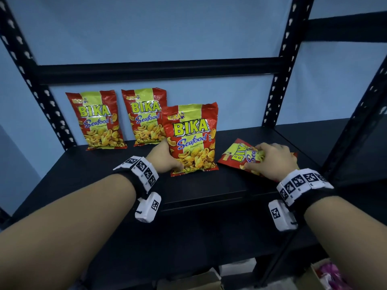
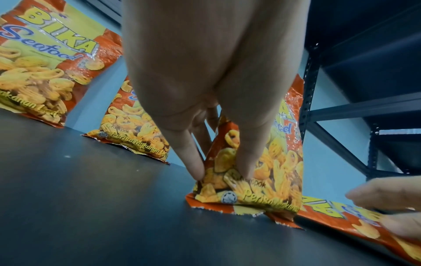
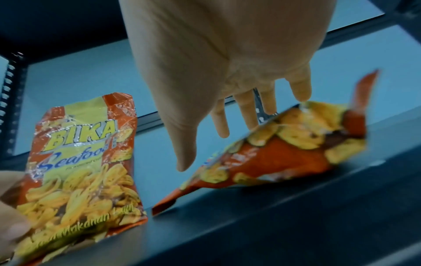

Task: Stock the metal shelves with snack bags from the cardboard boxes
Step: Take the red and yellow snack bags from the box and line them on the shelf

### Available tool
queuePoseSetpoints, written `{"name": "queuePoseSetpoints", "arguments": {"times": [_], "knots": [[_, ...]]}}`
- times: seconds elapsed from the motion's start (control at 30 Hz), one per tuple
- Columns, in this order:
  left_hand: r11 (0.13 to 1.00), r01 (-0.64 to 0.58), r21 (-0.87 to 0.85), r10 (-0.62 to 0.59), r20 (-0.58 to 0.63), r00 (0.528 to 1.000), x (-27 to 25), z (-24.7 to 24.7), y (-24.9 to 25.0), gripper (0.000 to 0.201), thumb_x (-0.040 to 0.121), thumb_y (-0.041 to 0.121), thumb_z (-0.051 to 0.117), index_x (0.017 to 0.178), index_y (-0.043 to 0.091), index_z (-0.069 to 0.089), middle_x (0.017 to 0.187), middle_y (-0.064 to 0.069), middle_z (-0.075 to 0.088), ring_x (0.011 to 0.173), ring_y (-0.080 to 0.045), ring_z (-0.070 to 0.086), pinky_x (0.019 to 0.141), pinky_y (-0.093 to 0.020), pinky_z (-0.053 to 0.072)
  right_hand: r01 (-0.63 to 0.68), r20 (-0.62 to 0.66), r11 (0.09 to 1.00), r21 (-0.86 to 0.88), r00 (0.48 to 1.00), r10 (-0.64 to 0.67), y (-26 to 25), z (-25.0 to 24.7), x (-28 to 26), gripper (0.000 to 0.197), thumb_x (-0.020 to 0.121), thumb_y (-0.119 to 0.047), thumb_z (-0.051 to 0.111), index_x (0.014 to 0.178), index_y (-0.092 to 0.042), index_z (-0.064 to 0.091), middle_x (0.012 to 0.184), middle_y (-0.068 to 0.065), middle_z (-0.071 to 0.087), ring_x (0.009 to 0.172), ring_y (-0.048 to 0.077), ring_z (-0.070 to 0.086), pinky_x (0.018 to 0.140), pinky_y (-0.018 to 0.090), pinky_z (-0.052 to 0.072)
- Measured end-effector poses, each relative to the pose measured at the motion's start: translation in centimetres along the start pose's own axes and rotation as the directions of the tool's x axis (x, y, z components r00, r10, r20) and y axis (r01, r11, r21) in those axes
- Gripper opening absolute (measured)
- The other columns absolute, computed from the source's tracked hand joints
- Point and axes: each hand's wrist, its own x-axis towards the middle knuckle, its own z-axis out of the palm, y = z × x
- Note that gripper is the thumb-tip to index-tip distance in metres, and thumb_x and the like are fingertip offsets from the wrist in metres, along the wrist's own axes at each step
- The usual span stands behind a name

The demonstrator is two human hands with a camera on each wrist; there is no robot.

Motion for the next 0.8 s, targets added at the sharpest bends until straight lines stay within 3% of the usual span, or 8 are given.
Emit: {"name": "queuePoseSetpoints", "arguments": {"times": [0.13,0.23,0.37,0.7,0.8], "knots": [[0.998,0.028,0.050,-0.026,-0.049,0.998,3.2,1.0,1.3,0.094,0.062,0.014,0.097,0.138,0.019,0.042,0.120,0.001,0.065,0.108,-0.023,0.063,0.096,-0.040,0.054,-0.054,0.045,0.998,-0.043,0.997,0.056,2.6,0.3,0.4,0.083,0.077,-0.078,0.067,0.148,-0.040,0.045,0.147,0.002,0.048,0.138,0.030,0.041,0.108,0.056,0.039],[0.992,0.069,0.108,-0.059,-0.094,0.994,5.9,1.8,2.2,0.097,0.061,0.020,0.097,0.139,0.017,0.040,0.121,-0.002,0.063,0.108,-0.026,0.064,0.092,-0.041,0.056,-0.081,0.016,0.994,-0.069,0.996,0.082,3.7,0.1,0.6,0.084,0.078,-0.082,0.061,0.148,-0.038,0.045,0.146,0.003,0.048,0.136,0.031,0.039,0.106,0.055,0.040],[0.972,0.160,0.172,-0.135,-0.150,0.979,9.0,2.5,3.4,0.089,0.067,0.021,0.095,0.136,0.010,0.039,0.109,-0.007,0.061,0.099,-0.028,0.063,0.087,-0.044,0.057,-0.085,-0.007,0.992,-0.093,0.996,0.085,4.8,0.1,0.6,0.085,0.077,-0.087,0.054,0.148,-0.040,0.045,0.146,0.003,0.047,0.136,0.031,0.039,0.104,0.055,0.040],[0.982,0.184,0.049,-0.164,-0.268,0.949,14.9,3.7,4.2,0.082,0.072,0.010,0.090,0.140,0.012,0.044,0.125,-0.009,0.060,0.112,-0.031,0.060,0.084,-0.036,0.047,-0.063,-0.006,0.995,-0.071,0.998,0.063,5.8,0.6,0.7,0.084,0.076,-0.090,0.050,0.147,-0.045,0.043,0.149,-0.003,0.044,0.139,0.028,0.033,0.107,0.054,0.037],[0.945,0.284,0.159,-0.229,-0.297,0.927,15.4,3.7,4.8,0.069,0.081,0.018,0.085,0.136,0.004,0.046,0.121,-0.014,0.058,0.111,-0.032,0.058,0.087,-0.036,0.049,-0.047,0.002,0.997,-0.064,0.999,0.047,6.2,0.6,0.5,0.085,0.077,-0.090,0.049,0.148,-0.044,0.041,0.149,-0.005,0.043,0.139,0.025,0.033,0.108,0.055,0.037]]}}
